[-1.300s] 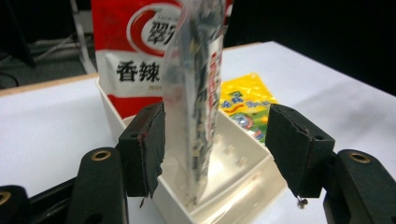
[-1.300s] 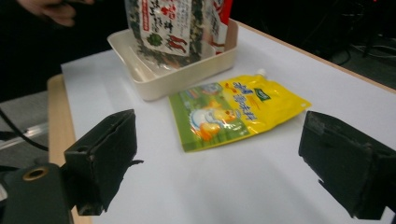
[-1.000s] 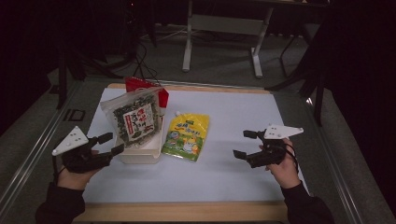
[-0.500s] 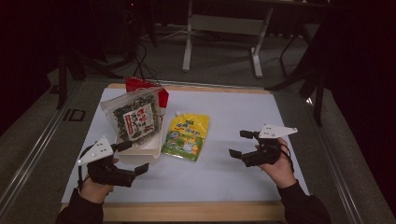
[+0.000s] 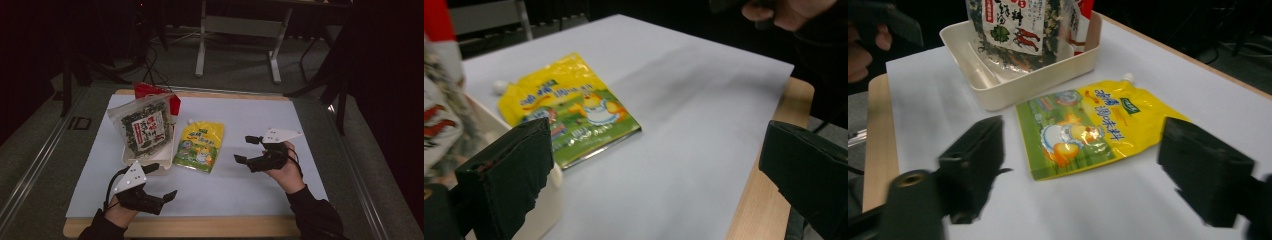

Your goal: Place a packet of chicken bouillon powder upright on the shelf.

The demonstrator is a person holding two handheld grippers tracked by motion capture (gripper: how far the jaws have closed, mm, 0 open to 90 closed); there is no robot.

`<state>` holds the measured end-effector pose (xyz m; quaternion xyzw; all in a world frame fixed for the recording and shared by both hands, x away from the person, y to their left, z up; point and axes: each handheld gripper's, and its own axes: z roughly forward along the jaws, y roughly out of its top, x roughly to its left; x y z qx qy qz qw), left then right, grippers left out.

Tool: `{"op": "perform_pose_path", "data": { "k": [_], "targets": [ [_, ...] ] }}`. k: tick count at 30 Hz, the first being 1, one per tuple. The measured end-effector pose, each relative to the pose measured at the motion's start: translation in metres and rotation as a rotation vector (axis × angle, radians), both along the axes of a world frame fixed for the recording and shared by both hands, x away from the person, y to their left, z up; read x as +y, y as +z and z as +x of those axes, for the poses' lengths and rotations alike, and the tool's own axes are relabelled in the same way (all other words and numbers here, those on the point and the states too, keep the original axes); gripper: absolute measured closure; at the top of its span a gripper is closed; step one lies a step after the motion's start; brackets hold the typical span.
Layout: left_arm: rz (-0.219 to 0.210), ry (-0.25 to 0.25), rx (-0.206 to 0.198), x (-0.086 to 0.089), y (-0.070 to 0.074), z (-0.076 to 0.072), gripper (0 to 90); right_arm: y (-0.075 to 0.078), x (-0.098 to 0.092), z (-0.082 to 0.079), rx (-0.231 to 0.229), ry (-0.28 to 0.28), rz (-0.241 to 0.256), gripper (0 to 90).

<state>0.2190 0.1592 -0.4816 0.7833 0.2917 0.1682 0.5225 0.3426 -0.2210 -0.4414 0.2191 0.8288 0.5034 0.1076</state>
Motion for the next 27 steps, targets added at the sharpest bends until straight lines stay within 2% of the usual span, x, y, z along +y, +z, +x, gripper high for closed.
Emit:
{"op": "perform_pose_path", "data": {
  "k": [2,8,10,17,20,22,23,27],
  "targets": [
    [0.004,-0.009,0.001,-0.002,-0.002,0.001,2.2,0.0,0.002,0.001,-0.005,-0.005,-0.001,20.4],
    [-0.016,-0.001,-0.007,-0.004,-0.009,0.002,2.3,-0.005,0.019,0.013,0.003,0.001,0.002,34.0],
    [-0.009,0.003,-0.012,-0.004,-0.012,0.001,2.3,-0.007,0.023,0.018,0.018,0.004,0.006,43.0],
    [-0.014,0.003,-0.006,-0.003,-0.017,0.001,2.3,-0.017,0.041,0.038,0.027,-0.01,-0.028,55.8],
    [-0.007,0.003,-0.007,-0.003,-0.019,0.001,2.3,-0.023,0.048,0.046,0.046,-0.012,-0.035,62.4],
    [-0.007,-0.001,-0.004,-0.003,-0.02,0.001,2.2,-0.025,0.051,0.05,0.053,-0.013,-0.04,63.1],
    [-0.005,-0.004,0.0,-0.003,-0.021,0.001,2.3,-0.029,0.056,0.056,0.061,-0.016,-0.051,67.6],
    [0.0,-0.013,0.009,-0.005,-0.024,0.002,2.3,-0.033,0.064,0.068,0.074,-0.029,-0.069,75.2]
  ]
}}
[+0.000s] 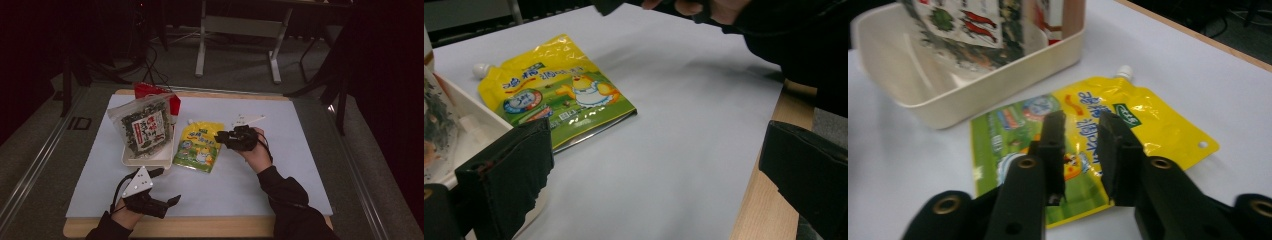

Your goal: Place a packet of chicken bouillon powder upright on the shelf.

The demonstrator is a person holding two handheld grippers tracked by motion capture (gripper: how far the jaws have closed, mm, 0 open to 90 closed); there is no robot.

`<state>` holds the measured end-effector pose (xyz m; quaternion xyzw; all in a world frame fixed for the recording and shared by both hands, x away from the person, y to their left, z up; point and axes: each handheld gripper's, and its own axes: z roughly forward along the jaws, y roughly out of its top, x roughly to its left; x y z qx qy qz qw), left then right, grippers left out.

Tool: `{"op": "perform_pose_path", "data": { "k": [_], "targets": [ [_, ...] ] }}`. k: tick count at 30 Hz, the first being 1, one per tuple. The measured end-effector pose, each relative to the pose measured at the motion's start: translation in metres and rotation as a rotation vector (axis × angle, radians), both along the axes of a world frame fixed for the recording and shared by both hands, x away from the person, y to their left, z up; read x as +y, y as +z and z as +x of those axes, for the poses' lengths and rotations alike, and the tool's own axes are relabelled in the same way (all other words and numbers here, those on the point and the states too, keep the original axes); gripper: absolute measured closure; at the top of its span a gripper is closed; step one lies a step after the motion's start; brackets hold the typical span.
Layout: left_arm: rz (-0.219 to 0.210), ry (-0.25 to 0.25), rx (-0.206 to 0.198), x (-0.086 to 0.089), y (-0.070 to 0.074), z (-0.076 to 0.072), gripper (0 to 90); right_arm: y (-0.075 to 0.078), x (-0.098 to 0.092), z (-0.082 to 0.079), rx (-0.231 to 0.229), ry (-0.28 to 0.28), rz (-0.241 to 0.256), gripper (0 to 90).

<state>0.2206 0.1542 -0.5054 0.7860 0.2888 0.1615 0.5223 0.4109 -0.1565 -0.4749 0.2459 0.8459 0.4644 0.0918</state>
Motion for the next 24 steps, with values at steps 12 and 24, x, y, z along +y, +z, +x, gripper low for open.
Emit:
{"op": "perform_pose_path", "data": {
  "k": [12,24],
  "targets": [
    [-0.003,-0.007,-0.002,0.0,-0.004,-0.001,2.3,-0.013,0.026,0.032,0.033,-0.047,-0.027,89.8],
    [0.008,-0.026,0.001,-0.003,-0.008,-0.001,2.3,-0.03,0.054,0.061,0.062,-0.091,-0.033,89.9]
  ]
}}
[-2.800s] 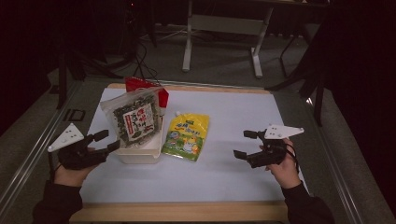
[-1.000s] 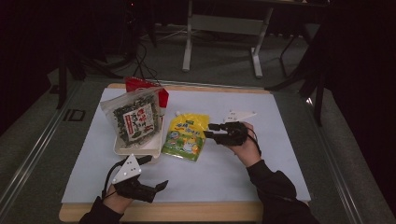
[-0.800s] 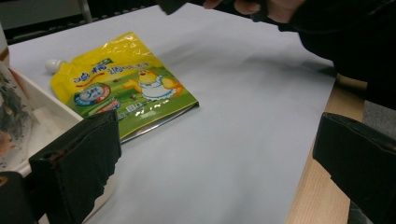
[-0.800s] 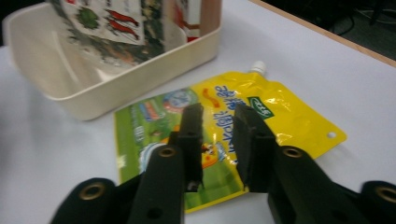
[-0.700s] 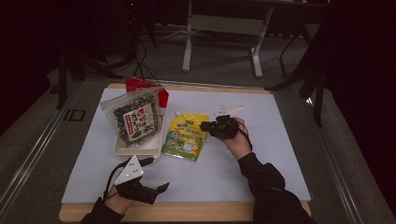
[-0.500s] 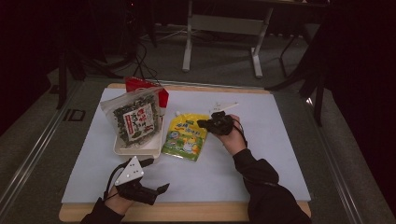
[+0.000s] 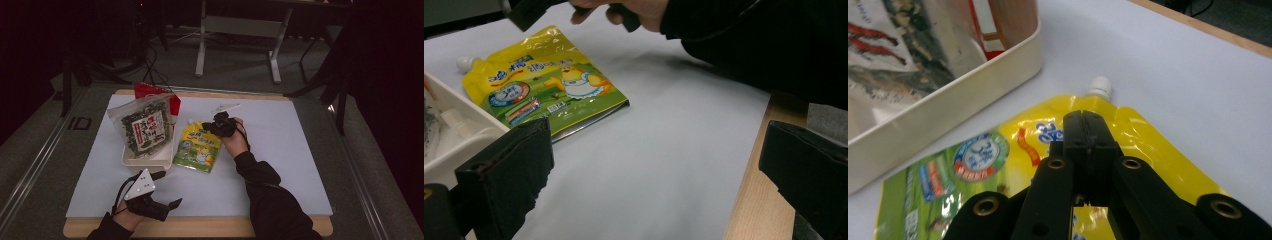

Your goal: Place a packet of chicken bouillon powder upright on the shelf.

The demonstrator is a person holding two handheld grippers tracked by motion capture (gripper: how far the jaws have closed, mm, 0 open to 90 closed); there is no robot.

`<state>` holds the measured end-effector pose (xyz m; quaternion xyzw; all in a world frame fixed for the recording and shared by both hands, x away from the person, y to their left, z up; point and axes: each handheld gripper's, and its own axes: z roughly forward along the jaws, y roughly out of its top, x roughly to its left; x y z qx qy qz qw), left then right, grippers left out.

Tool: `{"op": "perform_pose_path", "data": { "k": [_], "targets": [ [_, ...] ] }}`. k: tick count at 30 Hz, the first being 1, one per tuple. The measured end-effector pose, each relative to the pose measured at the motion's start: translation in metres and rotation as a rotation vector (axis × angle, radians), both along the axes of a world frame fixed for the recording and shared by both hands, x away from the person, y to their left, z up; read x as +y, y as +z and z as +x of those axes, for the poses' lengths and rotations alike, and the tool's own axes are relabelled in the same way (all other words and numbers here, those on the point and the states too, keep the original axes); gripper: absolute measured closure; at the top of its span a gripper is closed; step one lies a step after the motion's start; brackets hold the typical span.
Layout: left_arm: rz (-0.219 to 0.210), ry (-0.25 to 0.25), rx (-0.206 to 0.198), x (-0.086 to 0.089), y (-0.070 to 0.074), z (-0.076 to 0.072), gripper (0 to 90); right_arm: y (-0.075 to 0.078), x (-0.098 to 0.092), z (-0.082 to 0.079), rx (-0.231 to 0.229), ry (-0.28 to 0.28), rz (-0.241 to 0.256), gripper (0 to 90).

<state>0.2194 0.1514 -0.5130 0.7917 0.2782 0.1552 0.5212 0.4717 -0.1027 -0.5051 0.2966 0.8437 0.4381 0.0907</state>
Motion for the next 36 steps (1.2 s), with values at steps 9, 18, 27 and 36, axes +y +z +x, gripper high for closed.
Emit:
{"op": "perform_pose_path", "data": {
  "k": [9,18,27,36],
  "targets": [
    [0.0,-0.002,0.001,0.0,-0.001,0.0,2.3,-0.012,0.023,0.019,0.004,-0.036,-0.022,89.9],
    [0.01,-0.011,-0.012,-0.003,0.001,-0.002,2.3,-0.025,0.04,0.043,0.006,-0.081,-0.072,89.9],
    [-0.003,-0.014,-0.003,-0.001,0.001,-0.002,2.3,-0.031,0.053,0.064,0.027,-0.123,-0.118,89.9],
    [-0.005,-0.008,0.002,0.0,0.0,-0.002,2.3,-0.04,0.06,0.066,0.061,-0.124,-0.154,90.0]
  ]
}}
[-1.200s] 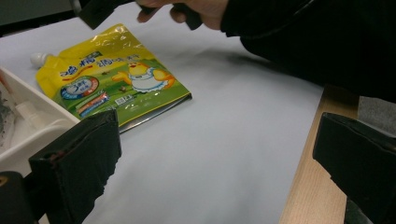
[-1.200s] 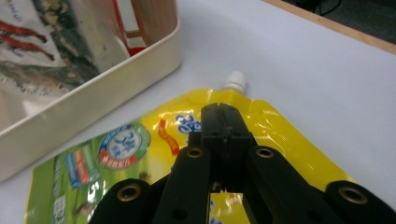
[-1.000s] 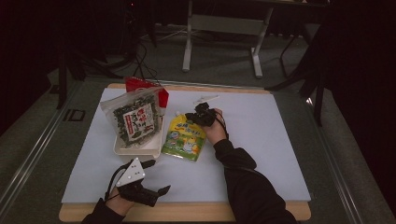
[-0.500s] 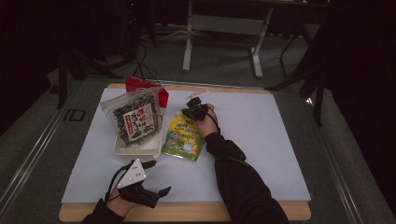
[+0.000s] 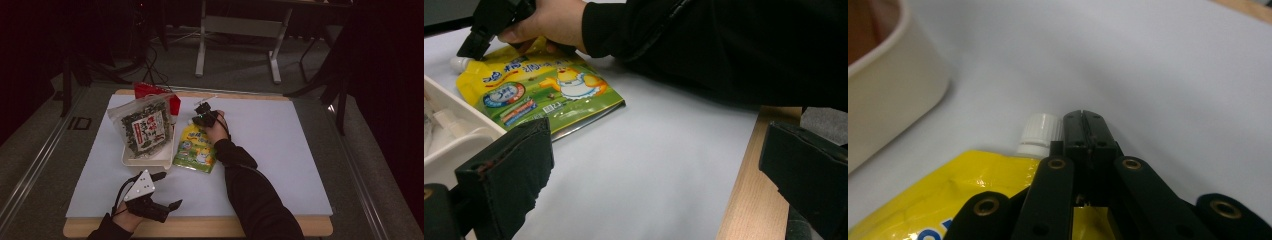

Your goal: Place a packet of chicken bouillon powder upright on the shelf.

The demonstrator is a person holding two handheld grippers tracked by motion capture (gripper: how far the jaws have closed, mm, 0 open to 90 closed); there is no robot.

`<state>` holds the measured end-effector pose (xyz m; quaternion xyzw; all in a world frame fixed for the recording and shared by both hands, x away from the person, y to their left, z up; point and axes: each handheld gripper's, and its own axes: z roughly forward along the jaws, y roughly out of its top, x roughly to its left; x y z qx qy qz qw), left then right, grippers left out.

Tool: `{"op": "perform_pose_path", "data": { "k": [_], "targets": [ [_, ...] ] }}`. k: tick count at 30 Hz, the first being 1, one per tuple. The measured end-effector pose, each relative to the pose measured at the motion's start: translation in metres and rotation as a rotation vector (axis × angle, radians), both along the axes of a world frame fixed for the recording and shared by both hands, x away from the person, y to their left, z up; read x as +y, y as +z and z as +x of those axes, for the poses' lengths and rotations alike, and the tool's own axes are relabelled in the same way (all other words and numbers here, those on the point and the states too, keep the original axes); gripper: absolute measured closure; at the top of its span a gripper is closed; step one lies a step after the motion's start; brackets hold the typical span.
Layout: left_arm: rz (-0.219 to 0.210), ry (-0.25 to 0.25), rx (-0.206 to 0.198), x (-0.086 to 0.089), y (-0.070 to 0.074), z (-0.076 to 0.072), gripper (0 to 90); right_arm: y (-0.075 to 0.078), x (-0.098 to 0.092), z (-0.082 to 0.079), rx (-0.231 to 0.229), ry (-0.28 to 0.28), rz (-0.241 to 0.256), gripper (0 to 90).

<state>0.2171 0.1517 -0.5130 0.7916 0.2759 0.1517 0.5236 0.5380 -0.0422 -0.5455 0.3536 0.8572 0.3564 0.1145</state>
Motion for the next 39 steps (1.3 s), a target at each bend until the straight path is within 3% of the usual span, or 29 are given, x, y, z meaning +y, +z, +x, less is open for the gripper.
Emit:
{"op": "perform_pose_path", "data": {
  "k": [8,23,39],
  "targets": [
    [-0.002,0.003,0.0,0.0,0.0,0.001,2.3,-0.001,-0.002,-0.021,0.014,0.083,0.025,90.0],
    [0.001,0.004,0.005,-0.003,-0.001,0.003,2.3,-0.001,0.001,-0.085,-0.013,0.243,-0.006,90.0],
    [0.003,-0.001,0.005,-0.005,-0.002,0.004,2.3,0.001,-0.015,-0.123,-0.025,0.28,-0.015,89.6]
  ]
}}
